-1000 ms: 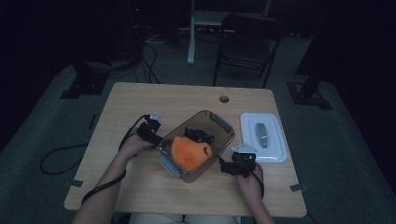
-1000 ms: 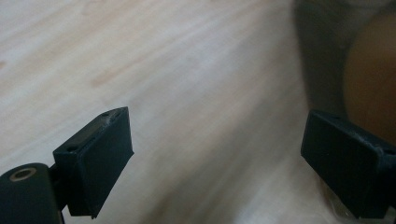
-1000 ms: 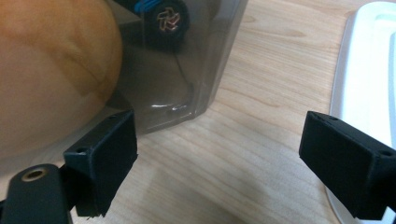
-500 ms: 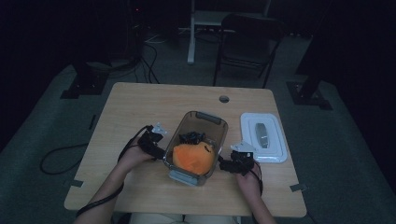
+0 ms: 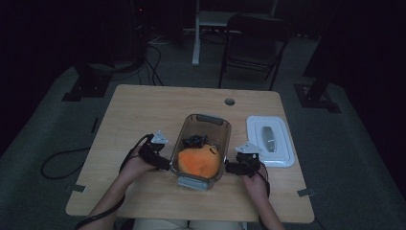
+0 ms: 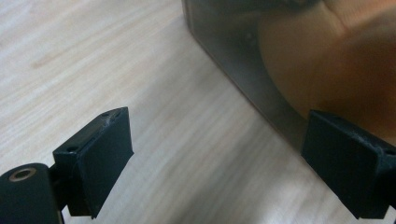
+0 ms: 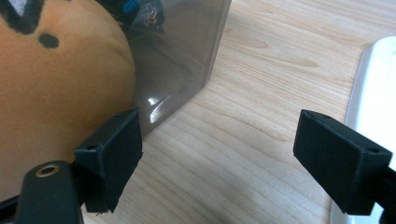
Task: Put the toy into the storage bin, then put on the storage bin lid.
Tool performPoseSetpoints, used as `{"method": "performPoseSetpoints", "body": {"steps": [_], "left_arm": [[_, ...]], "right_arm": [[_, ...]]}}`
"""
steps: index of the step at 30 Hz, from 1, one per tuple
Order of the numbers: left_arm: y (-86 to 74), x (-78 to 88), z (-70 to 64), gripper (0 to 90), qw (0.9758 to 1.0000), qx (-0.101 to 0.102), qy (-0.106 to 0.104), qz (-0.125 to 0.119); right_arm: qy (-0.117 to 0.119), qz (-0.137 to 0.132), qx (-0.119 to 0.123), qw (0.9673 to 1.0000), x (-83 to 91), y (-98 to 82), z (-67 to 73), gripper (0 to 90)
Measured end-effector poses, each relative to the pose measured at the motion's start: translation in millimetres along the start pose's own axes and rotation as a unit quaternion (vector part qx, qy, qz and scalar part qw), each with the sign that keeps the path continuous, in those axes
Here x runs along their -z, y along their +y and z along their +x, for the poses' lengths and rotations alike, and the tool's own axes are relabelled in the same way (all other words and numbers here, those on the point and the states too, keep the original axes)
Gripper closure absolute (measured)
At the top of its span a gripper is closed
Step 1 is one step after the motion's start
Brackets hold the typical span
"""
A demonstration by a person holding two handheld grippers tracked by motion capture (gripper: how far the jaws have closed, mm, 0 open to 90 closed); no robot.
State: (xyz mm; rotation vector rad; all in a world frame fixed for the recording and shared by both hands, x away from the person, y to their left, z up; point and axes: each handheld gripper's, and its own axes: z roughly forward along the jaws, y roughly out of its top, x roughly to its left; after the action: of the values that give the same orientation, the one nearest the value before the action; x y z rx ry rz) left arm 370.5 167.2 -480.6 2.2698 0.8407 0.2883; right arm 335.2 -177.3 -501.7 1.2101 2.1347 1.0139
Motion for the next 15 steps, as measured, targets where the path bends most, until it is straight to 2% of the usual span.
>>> {"method": "performPoseSetpoints", "body": {"steps": [3, 7, 9, 11, 15], "left_arm": [[0.0, -1.9, 5.1, 9.8, 0.9997, 0.003, 0.011, -0.02], [-0.6, -7.8, 9.6, 9.8, 0.9993, 0.003, 0.01, -0.037], [-0.8, -11.8, 11.7, 9.8, 0.9996, 0.01, 0.009, -0.027], [-1.7, -14.2, 11.8, 9.8, 0.9994, 0.005, 0.009, -0.032], [-1.7, -18.2, 12.7, 7.8, 0.9996, 0.02, 0.011, -0.017]], "right_arm": [[-0.009, -0.007, 0.008, 0.9999, 1.5, 1.1, 0.8, 14.3], [-0.004, -0.016, 0.0, 0.9999, 6.9, 1.1, -3.3, 14.5], [-0.003, -0.018, -0.007, 0.9998, 11.0, 0.3, -7.5, 14.4], [0.003, -0.026, -0.022, 0.9994, 16.7, -1.3, -13.1, 14.4], [-0.021, -0.022, -0.051, 0.9982, 27.1, -2.9, -25.1, 11.4]]}}
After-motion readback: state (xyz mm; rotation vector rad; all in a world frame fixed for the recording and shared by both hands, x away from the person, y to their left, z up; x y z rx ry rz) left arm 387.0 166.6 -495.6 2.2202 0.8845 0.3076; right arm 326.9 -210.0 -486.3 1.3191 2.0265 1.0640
